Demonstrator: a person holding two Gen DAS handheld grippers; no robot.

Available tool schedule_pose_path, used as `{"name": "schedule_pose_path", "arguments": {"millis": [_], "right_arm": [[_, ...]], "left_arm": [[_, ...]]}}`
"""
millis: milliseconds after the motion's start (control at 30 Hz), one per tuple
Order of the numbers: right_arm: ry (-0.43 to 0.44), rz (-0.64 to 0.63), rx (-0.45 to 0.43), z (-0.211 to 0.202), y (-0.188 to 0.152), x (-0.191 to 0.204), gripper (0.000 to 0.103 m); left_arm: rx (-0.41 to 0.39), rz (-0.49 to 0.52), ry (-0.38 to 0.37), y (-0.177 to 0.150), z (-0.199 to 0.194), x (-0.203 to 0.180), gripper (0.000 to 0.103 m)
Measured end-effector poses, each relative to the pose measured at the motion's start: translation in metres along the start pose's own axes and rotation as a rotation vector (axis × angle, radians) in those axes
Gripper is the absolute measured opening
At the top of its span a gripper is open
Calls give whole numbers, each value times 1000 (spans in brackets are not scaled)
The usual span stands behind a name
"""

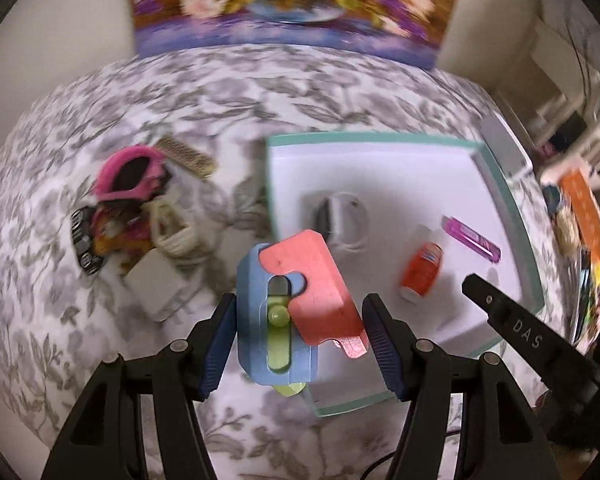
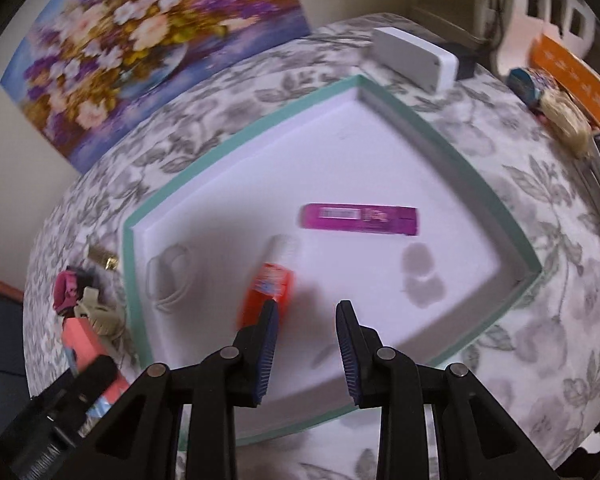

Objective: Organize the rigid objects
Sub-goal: 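Lower the glue bottle into the tray with the right tool and release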

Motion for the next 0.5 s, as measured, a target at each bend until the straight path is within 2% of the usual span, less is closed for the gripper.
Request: {"name": "schedule_pose_path", "arguments": {"millis": [200,500], "right_arm": [[8,31,3,1,3,-11,32],[-3,14,15,6,1,-7,32]], "left_arm": [[27,46,-10,1,16,-13,65],[25,103,-13,2,24,-24,65]]}}
Point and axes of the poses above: each gripper's, at about its wrist camera, not at the fingertips, and z roughly the way its jaws point, x to its left, y to its top, the point moved 1 cm from there along z, roughly the way its jaws point, and after that the axes turned 11 degrees about z, right-handed, at the moved point
